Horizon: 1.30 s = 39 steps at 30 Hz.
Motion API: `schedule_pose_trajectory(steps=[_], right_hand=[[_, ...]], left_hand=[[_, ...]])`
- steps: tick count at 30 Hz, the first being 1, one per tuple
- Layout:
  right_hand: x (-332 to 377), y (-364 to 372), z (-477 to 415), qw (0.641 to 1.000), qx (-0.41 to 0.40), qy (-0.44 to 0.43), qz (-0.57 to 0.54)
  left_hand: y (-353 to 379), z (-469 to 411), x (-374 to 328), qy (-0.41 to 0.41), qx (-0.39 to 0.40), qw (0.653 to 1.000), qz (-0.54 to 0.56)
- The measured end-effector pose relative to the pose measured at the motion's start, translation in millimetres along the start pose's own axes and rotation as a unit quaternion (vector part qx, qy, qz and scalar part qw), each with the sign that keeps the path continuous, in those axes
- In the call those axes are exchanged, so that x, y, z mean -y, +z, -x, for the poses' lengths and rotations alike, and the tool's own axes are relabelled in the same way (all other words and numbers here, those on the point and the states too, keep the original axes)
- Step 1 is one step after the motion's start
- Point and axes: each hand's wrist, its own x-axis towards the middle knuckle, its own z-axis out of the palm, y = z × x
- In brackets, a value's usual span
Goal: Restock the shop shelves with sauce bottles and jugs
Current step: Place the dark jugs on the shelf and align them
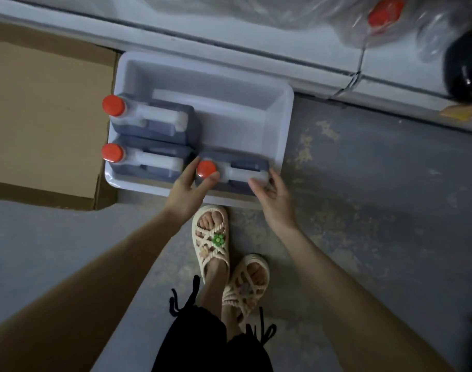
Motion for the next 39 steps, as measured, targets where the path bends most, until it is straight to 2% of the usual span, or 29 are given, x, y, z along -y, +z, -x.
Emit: schedule_pose_trajectory(steps=[10,17,22,28,39], right_hand=[[-4.6,2.7,-19.0,0.998,0.014,-0.048,0.043],[13.6,3.9,-43.8,0.995,-0.005,-0.082,0.060],[25.2,4.7,-67.6,0.996,0.013,-0.083,0.037],[33.1,5.1,-92.2,0.997,0.011,-0.076,0.021],[40.2,9.7,-133.4,0.995,-0.028,-0.092,0.010]], left_hand=[[6.1,-29.8,1.0,0.032,0.005,0.999,-0.018],[6.6,-53.7,-13.8,0.044,0.009,0.999,0.010],[10.2,-73.9,-22.7,0.048,0.024,0.998,0.031],[16.5,-96.6,-26.8,0.072,0.001,0.994,0.088],[20.0,-141.8,-35.6,0.156,-0.069,0.985,0.036]])
